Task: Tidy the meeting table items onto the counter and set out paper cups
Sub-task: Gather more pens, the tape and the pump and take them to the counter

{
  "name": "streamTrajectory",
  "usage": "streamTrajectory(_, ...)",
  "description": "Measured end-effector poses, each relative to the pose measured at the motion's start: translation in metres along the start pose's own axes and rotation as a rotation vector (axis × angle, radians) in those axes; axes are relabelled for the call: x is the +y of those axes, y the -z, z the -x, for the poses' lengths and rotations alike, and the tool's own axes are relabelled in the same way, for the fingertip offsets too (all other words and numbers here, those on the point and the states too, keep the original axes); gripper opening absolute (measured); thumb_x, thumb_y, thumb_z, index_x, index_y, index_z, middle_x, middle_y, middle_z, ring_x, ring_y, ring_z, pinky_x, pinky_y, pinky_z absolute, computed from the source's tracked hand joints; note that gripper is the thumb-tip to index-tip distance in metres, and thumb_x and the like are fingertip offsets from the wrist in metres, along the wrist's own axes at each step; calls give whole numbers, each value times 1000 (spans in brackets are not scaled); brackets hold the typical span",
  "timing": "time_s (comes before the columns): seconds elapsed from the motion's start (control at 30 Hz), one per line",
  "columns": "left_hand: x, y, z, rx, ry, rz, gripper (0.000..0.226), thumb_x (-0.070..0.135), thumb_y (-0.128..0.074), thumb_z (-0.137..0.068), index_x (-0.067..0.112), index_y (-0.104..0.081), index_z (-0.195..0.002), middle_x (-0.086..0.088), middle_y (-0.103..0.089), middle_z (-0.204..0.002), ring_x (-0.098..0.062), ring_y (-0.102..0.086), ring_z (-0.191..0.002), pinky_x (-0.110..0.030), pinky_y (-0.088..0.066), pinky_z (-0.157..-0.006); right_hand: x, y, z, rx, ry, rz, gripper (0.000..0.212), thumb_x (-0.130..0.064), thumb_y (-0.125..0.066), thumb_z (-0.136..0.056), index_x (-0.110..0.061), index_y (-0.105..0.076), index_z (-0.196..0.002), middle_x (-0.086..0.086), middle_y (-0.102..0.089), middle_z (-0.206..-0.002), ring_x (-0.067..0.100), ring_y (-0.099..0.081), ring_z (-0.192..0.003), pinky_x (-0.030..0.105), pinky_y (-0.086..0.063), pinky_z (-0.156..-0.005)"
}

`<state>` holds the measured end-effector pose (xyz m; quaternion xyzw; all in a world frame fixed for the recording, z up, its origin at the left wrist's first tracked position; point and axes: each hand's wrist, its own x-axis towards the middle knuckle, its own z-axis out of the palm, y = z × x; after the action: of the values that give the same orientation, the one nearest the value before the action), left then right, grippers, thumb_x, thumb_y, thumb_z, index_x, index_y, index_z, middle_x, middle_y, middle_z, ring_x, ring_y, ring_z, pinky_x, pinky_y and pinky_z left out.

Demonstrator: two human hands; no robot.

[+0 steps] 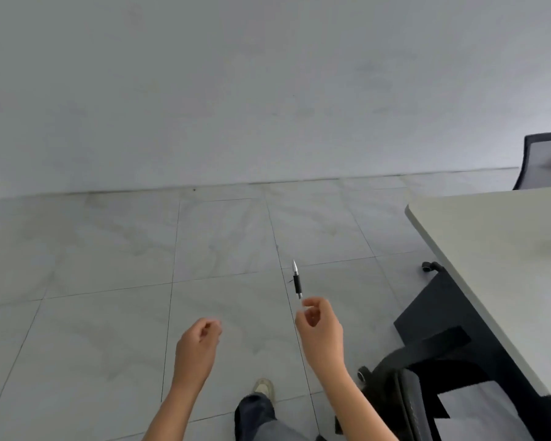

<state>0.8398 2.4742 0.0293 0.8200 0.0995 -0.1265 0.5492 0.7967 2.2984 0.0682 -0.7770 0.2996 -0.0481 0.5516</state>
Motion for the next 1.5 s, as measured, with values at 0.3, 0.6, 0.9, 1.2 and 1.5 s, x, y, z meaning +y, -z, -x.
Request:
streamTrajectory(0.3,93,-50,-190,-30,-3,-22,18,14,-49,-90,12,-61,-77,-4,-62,-80,-23,-58,-80,-31,-40,-66,-51,-3,-198,153,-110,-65,11,-9,-50,-87,-19,-50,-92,-6,-50,-65,9,-43,-53,15,-36,-48)
streamTrajectory(0.6,191,-156,-406,-279,-109,-116,18,11,-47,-90,3,-63,-85,-11,-63,-86,-29,-58,-86,-33,-39,-76,-58,18,-374,467,-296,-125,11,-7,-48,-87,-16,-51,-93,-5,-48,-63,9,-41,-53,20,-35,-50)
streamTrajectory(0.9,339,-311,-541,-620,-311,-212,18,11,-46,-90,6,-60,-79,-13,-63,-85,-30,-58,-84,-32,-40,-66,-92,81,-478,904,-425,-178,11,-5,-53,-85,-15,-52,-84,-2,-49,-62,10,-42,-55,19,-35,-53)
streamTrajectory(1.2,412,-517,-478,-1141,-619,-356,26,13,-48,-90,23,-53,-66,3,-57,-66,-13,-53,-65,-21,-38,-59,-31,190,-530,1306,-571,-272,9,-8,-52,-88,-16,-51,-88,7,-61,-74,17,-54,-64,20,-41,-56)
streamTrajectory(1.5,479,-708,-405,-1378,-884,-529,19,16,-47,-90,13,-59,-76,2,-57,-63,-10,-51,-61,-22,-40,-58,26,348,-578,1540,-666,-368,10,-5,-53,-86,-14,-48,-90,-3,-54,-68,13,-51,-61,20,-38,-55)
